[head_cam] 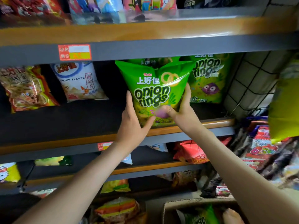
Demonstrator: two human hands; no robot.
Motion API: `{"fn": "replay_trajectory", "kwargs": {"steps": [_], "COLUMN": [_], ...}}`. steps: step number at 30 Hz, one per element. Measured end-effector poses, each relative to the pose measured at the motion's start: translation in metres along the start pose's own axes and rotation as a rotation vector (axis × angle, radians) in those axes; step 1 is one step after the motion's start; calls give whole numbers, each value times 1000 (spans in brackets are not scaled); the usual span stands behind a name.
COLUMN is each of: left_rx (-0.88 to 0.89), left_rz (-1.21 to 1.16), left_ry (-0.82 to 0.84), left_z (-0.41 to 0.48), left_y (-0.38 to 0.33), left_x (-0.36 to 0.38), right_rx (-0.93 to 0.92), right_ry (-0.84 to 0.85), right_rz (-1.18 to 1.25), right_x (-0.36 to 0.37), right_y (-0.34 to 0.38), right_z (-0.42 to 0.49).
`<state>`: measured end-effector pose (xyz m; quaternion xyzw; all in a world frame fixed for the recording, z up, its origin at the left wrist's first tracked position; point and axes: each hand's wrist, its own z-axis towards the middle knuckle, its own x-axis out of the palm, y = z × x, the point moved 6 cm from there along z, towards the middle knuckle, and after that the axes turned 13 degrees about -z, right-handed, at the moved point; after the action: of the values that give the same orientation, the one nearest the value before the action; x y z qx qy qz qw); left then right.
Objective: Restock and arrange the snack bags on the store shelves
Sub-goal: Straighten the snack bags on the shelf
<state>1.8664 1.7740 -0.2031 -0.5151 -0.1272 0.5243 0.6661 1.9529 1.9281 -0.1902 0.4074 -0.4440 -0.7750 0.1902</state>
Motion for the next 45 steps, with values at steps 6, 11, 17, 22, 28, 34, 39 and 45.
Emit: {"fn": "replay_trajectory", "kwargs": {"steps": [6,11,17,22,28,34,39,45], "left_rx": [531,476,399,247,-69,-53,-92,-331], "left_rz": [538,589,517,502,758,959,904,637], "left_ry": [-169,44,286,676,1019,1143,1180,1112], "left_z": [-33,-82,-169,-267,-370,-401,-398,-382], "left_y": [-37,-13,37,100,190,224,214,169], "left_x": [33,80,144,205,247,261,259,256], "right_rx": [-207,-289,218,726,773,861,884,935], "right_ry": [-376,-430,-127,373,663,566,517,381], "right_rz": [-301,-543,-777,-1018,-1127,-1166,-1213,-1008], "right_x": [-9,-10,-3,16,71,94,84,34], "right_y": [14,-35,-202,-319,-405,-458,-448,-369], "right_z": [-35,-123,-254,-368,-436,-440,-443,-433]}}
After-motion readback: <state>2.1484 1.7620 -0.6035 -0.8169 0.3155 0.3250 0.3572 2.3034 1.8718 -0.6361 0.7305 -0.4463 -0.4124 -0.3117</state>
